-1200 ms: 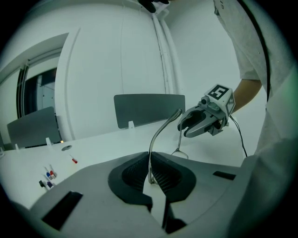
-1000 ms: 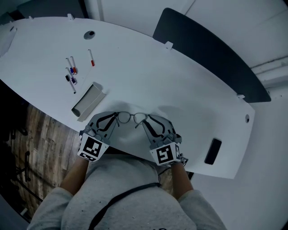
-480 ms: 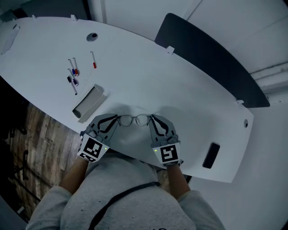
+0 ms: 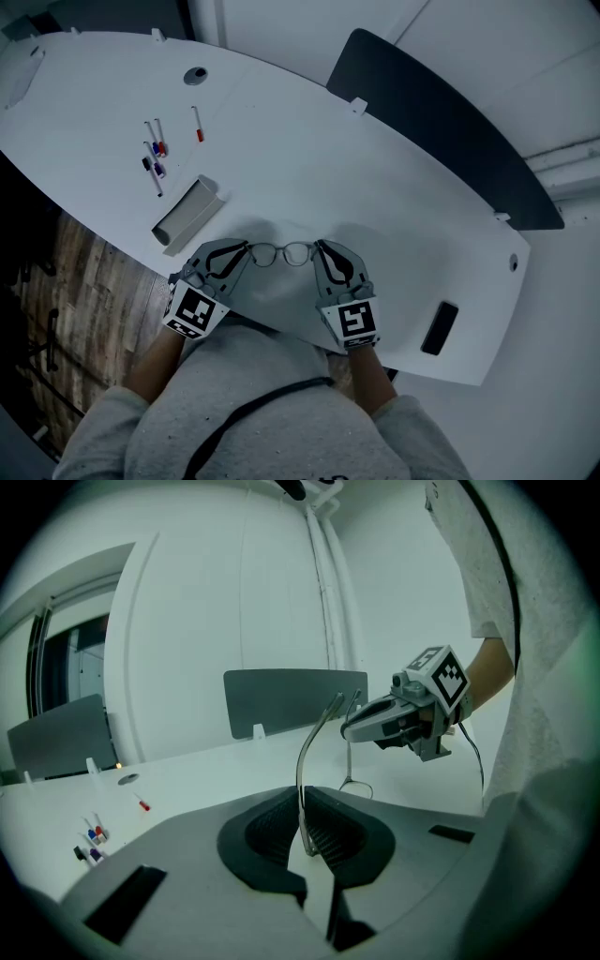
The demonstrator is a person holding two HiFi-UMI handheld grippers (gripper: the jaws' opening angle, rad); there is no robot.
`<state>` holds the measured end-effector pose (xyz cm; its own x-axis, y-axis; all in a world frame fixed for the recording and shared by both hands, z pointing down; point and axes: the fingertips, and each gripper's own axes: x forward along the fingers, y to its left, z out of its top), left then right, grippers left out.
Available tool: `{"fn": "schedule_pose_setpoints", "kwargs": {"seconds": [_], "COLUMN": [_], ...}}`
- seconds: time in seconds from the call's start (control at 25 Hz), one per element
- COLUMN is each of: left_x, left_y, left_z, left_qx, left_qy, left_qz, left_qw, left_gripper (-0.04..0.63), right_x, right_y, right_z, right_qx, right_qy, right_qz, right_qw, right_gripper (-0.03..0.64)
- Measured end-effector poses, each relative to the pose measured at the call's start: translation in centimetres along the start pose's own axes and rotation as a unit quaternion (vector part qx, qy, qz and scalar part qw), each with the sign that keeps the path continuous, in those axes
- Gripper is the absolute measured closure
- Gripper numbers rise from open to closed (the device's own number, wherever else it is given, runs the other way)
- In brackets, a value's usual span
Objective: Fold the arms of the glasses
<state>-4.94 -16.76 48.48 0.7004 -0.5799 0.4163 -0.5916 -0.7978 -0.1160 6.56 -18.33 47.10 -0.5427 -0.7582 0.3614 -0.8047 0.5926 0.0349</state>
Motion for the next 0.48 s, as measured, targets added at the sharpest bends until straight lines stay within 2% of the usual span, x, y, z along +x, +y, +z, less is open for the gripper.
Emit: {"fn": "schedule_pose_setpoints", "kwargs": {"seconds": [0.24,0.48], "left_x": [-0.5,-1.0], "left_y": [0.0,0.0], "left_z": [-0.9,-1.0], "left_qx": [-0.004,-0.005], "left_qy": [0.012,0.011], "left_qz": [0.005,0.008], "left_qw": [0.9999,0.9999], "left_gripper": [0.566,0.566], "right_x": [0.6,1.8], "right_y": [2.0,4.0], "right_z": [-0.1,-0.2], "right_qx": [-0.099,-0.205], "right_qy": [0.037,0.076], "right_qz": [0.015,0.032], "right_qw": [0.994,0.975], "right_gripper": [0.588,0.588]}}
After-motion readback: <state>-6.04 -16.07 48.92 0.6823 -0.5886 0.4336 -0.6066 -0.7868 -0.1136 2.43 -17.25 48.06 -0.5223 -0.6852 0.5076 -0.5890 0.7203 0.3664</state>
